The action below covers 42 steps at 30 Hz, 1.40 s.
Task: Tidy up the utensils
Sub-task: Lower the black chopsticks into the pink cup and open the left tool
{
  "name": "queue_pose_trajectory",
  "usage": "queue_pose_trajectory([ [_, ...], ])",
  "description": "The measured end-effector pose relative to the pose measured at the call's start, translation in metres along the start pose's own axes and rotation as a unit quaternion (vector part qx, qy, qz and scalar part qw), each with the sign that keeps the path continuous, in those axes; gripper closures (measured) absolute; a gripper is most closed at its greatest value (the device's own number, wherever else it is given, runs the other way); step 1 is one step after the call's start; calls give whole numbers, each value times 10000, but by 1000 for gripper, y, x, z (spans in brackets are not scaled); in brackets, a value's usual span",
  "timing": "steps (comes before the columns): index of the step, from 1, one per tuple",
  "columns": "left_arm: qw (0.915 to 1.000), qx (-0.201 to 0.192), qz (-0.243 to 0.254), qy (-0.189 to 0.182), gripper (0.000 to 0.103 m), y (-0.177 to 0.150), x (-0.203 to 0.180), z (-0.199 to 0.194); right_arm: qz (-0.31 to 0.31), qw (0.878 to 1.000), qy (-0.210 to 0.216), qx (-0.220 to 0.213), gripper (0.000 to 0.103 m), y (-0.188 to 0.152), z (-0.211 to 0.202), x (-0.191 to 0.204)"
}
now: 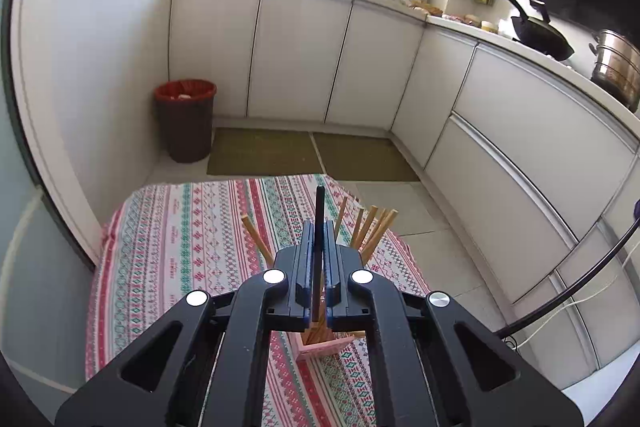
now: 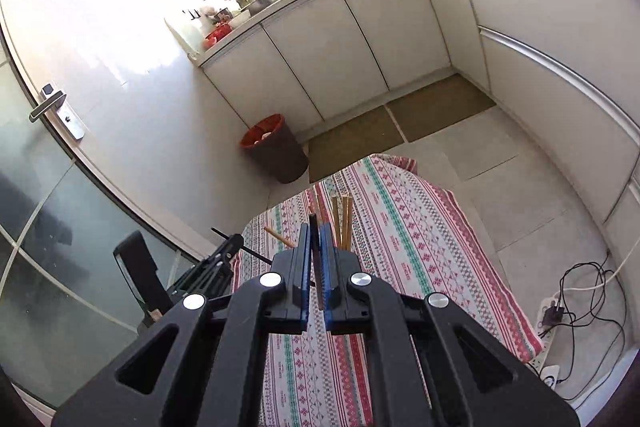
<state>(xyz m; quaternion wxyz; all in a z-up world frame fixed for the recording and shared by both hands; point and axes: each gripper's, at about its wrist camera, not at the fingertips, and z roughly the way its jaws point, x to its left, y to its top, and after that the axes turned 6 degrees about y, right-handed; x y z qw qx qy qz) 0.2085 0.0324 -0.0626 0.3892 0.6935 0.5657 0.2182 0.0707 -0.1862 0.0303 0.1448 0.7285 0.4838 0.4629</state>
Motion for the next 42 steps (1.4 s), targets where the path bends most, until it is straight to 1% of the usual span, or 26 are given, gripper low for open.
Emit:
queue_pose_trajectory([
  [2, 9999, 165, 47, 1, 99, -6, -1, 17, 0, 10000, -90, 7, 98, 5, 18, 0],
  [4, 9998, 145, 2, -133, 93, -14, 4, 20, -31, 9999, -166, 34, 98, 9, 35, 0],
  [5, 9999, 67, -51, -140, 81, -16, 8, 17, -52, 9997, -217, 59, 98, 10, 43, 0],
  [6, 9998, -45, -134, -128, 74, -17, 12, 12, -67, 9996, -265, 97, 98, 10, 51, 1],
  [9, 9981, -359, -483, -121, 70, -17, 33, -6, -125, 9987, -415, 250, 98, 6, 79, 1],
  [12, 9964, -536, -644, 97, 68, -19, 50, -14, -181, 9975, -579, 364, 98, -1, 105, 1],
  [14, 9961, -530, -665, 216, 65, -21, 58, -14, -244, 9965, -680, 412, 98, -5, 121, 3],
  [17, 9957, -448, -751, 295, 64, -24, 69, -9, -281, 9955, -739, 529, 98, -11, 142, 5],
  [19, 9956, -395, -775, 342, 61, -25, 74, -8, -290, 9947, -767, 617, 98, -17, 155, 5],
  [21, 9953, -447, -737, 437, 57, -25, 75, -12, -288, 9941, -750, 726, 97, -22, 170, 6],
  [22, 9950, -509, -690, 507, 53, -24, 74, -15, -290, 9943, -699, 757, 95, -25, 176, 8],
  [23, 9942, -606, -632, 620, 44, -23, 72, -21, -330, 9943, -663, 766, 95, -27, 180, 10],
  [24, 9926, -775, -609, 715, 27, -21, 69, -29, -359, 9943, -660, 758, 94, -29, 182, 13],
  [25, 9904, -943, -626, 796, 20, -20, 69, -38, -373, 9943, -670, 737, 93, -30, 181, 16],
  [26, 9862, -1201, -661, 926, 6, -19, 66, -50, -369, 9948, -625, 717, 83, -31, 177, 18],
  [27, 9825, -1406, -669, 1026, 7, -19, 63, -58, -371, 9952, -613, 659, 73, -31, 171, 20],
  [28, 9796, -1547, -624, 1119, 7, -17, 59, -68, -414, 9953, -686, 551, 67, -32, 162, 22],
  [30, 9784, -1595, -495, 1222, 7, -15, 49, -79, -549, 9929, -1022, 275, 45, -35, 137, 21],
  [32, 9753, -1681, -361, 1390, 7, -17, 36, -91, -734, 9876, -1387, -33, 35, -42, 111, 20],
  [34, 9705, -1764, -216, 1628, 7, -23, 19, -103, -829, 9831, -1613, -241, 26, -47, 89, 16],
  [35, 9681, -1774, -163, 1761, 7, -27, 12, -107, -831, 9812, -1712, -327, 18, -50, 78, 14],
  [36, 9656, -1777, -148, 1892, 7, -34, 5, -113, -802, 9793, -1813, -418, 14, -54, 65, 11],
  [38, 9644, -1680, -234, 2029, 7, -46, -5, -123, -773, 9764, -1950, -508, 10, -60, 48, 6],
  [39, 9672, -1554, -281, 1991, 7, -50, -8, -126, -787, 9750, -2012, -517, 8, -65, 40, 3],
  [40, 9713, -1459, -324, 1851, 7, -54, -11, -131, -804, 9738, -2060, -539, 8, -70, 33, 1],
  [42, 9739, -1405, -392, 1736, 7, -61, -19, -142, -854, 9685, -2224, -726, 7, -81, 16, -1],
])
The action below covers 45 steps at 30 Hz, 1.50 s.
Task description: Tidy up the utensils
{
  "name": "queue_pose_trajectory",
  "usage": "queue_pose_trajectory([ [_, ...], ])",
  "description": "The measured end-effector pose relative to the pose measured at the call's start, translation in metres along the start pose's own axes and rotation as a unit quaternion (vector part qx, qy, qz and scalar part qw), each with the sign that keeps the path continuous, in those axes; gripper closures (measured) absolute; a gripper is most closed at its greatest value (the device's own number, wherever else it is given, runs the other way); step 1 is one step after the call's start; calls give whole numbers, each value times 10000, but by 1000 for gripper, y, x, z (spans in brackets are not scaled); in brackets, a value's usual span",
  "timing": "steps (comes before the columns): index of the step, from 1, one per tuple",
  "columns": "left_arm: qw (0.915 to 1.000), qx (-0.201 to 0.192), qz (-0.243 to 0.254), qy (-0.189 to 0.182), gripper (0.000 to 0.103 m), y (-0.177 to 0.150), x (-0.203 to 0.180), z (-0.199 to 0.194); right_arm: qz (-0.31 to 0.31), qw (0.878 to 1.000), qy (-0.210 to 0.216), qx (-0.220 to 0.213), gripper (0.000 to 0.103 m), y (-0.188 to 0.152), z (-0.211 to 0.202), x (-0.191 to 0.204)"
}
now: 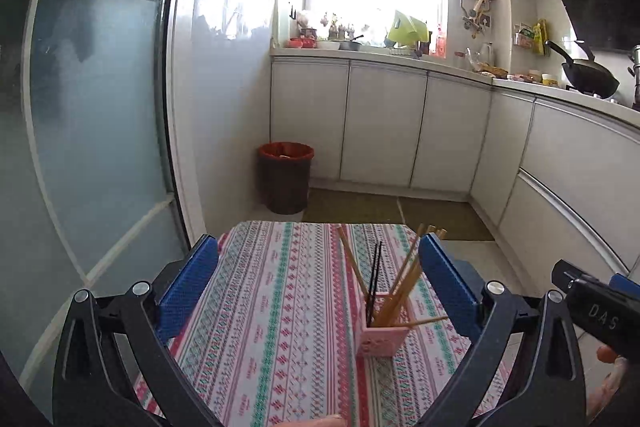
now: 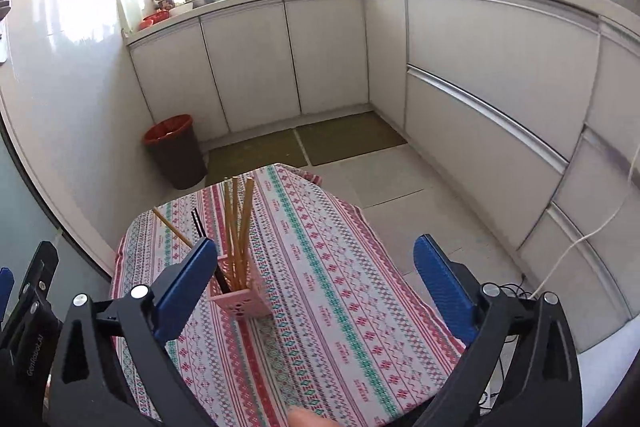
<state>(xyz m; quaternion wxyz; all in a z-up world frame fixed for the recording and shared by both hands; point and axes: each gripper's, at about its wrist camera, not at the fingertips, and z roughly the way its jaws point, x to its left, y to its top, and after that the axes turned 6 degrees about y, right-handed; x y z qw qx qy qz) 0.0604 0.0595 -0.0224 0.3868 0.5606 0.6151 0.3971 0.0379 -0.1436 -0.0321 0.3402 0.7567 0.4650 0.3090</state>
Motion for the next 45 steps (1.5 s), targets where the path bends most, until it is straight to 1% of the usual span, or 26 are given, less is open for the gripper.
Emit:
queue_pose_trajectory([
  [2, 9999, 49, 80, 69, 7, -4, -4, -13, -137, 9995, -130, -266, 7, -9, -16, -6],
  [3, 9998, 72, 142, 105, 7, -6, -6, -19, -209, 9993, -153, -286, 7, -12, -22, -6],
  [5, 9996, 84, 232, 144, 7, -11, -10, -30, -317, 9994, -106, -114, 7, -17, -30, -9],
  [6, 9994, 149, 283, 147, 7, -13, -12, -34, -270, 9996, -46, -91, 7, -19, -34, -13],
  [8, 9987, 288, 400, 150, 7, -15, -16, -37, -148, 9997, -44, -165, 7, -23, -44, -18],
  [9, 9986, 295, 425, 132, 7, -16, -17, -39, -145, 9997, -49, -197, 7, -23, -47, -18],
  [13, 9992, 227, 323, 116, 7, -13, -16, -49, -245, 9995, -87, -205, 7, -28, -56, -17],
  [15, 9991, 188, 349, 115, 7, -12, -18, -52, -220, 9993, -144, -272, 7, -28, -60, -19],
  [19, 9991, 190, 368, 124, 7, -12, -20, -52, -257, 9989, -193, -349, 7, -27, -64, -19],
  [24, 9989, 188, 420, 87, 7, -13, -22, -53, -218, 9993, -157, -270, 7, -27, -63, -20],
  [35, 9987, 241, 453, 57, 7, -15, -25, -50, -118, 9995, -173, -245, 7, -25, -61, -22],
  [45, 9986, 241, 463, 50, 7, -14, -25, -50, -39, 9999, -87, -131, 7, -26, -58, -24],
])
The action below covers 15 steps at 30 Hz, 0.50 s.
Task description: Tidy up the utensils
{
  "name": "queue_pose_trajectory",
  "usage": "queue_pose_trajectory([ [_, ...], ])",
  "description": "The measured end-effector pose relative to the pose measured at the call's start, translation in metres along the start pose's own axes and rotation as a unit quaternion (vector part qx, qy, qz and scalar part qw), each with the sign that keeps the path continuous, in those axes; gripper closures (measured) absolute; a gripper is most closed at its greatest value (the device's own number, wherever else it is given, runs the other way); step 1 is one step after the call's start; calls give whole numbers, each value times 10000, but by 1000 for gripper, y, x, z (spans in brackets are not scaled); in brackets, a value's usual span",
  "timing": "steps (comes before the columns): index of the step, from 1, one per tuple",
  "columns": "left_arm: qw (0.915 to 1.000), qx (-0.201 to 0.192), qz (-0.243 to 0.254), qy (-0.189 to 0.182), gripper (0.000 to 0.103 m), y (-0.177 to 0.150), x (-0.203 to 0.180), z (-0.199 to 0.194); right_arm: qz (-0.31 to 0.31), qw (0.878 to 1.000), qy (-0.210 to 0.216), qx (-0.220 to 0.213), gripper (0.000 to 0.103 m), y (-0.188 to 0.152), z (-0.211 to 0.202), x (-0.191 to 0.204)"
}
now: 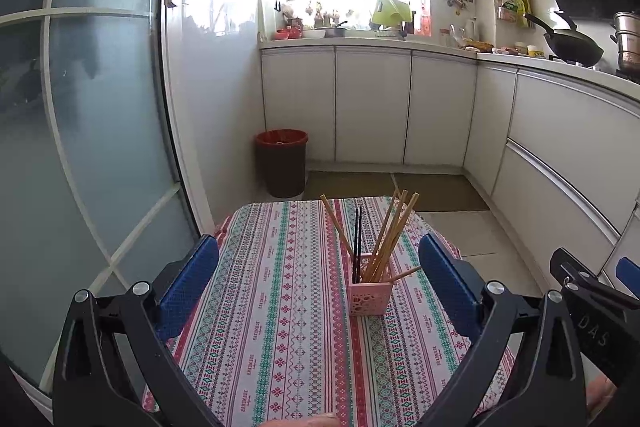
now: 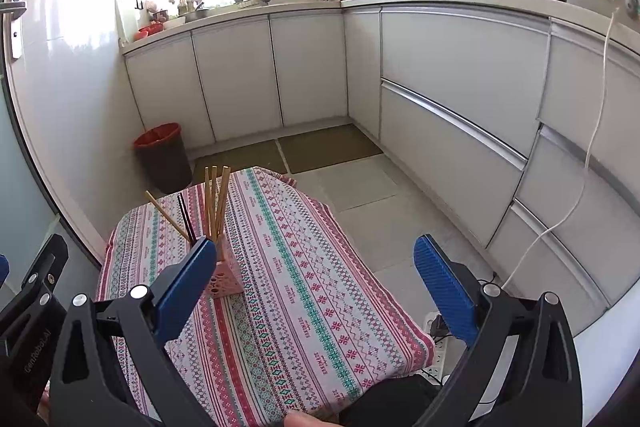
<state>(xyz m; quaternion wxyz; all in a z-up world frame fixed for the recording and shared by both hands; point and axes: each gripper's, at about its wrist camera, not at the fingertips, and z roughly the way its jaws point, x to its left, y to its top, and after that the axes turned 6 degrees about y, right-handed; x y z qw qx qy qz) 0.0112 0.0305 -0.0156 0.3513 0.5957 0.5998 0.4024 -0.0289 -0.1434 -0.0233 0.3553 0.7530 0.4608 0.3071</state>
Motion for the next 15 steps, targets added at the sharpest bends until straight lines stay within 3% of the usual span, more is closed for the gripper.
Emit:
queue_pose_trajectory([
  [15, 10000, 3, 19, 1, 7, 0, 0, 1, 18, 10000, 35, 42, 7, 0, 1, 1],
])
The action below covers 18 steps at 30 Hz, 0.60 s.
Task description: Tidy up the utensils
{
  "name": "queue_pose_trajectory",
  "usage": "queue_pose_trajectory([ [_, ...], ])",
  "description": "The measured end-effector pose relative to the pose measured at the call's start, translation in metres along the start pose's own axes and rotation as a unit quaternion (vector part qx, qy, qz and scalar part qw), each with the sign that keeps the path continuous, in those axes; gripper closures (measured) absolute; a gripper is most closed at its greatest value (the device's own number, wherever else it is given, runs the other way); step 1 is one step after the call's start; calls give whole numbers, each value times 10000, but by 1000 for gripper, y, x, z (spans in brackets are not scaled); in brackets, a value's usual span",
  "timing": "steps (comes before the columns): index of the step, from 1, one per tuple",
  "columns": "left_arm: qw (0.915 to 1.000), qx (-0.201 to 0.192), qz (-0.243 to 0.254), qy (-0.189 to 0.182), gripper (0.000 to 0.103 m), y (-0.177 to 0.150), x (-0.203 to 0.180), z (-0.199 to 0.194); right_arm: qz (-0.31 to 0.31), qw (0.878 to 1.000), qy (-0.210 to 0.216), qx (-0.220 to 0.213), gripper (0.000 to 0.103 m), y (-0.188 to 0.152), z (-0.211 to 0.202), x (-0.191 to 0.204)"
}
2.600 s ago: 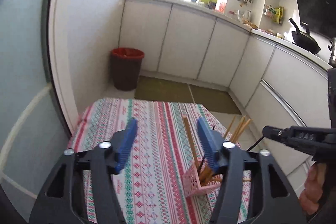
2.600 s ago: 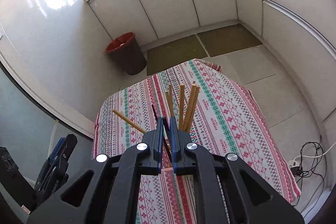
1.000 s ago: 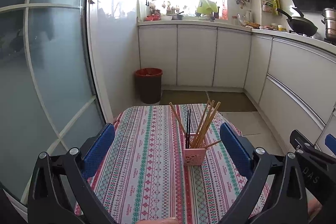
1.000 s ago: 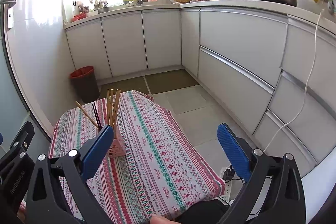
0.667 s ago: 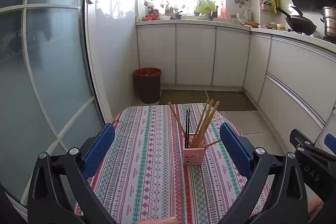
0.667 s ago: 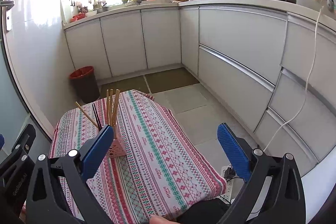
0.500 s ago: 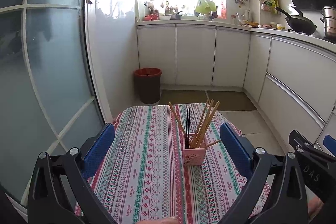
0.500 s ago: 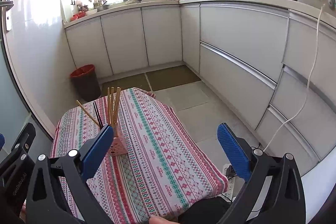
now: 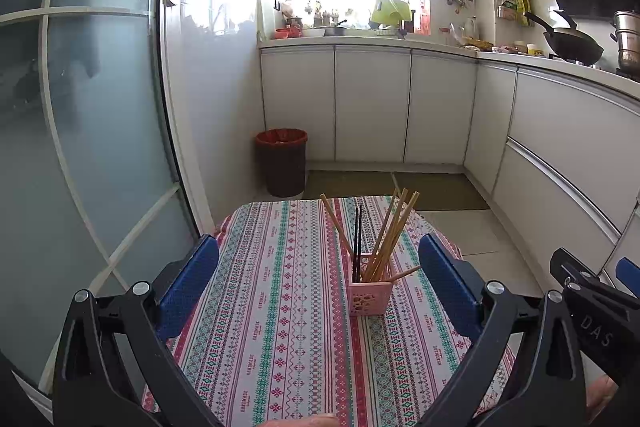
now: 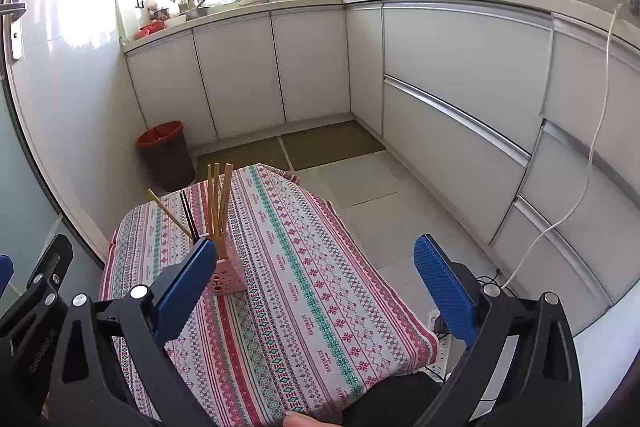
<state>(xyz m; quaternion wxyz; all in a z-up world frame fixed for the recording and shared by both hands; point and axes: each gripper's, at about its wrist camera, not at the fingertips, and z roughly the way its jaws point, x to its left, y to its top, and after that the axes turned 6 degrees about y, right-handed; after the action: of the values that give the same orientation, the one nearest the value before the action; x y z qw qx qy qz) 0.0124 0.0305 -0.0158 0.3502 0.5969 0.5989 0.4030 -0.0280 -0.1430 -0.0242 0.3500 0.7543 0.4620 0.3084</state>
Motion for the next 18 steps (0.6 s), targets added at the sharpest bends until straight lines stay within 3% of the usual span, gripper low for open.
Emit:
queue_pose_trajectory([
  [18, 10000, 28, -27, 12, 7, 0, 2, 4, -7, 10000, 23, 93, 7, 0, 5, -2],
])
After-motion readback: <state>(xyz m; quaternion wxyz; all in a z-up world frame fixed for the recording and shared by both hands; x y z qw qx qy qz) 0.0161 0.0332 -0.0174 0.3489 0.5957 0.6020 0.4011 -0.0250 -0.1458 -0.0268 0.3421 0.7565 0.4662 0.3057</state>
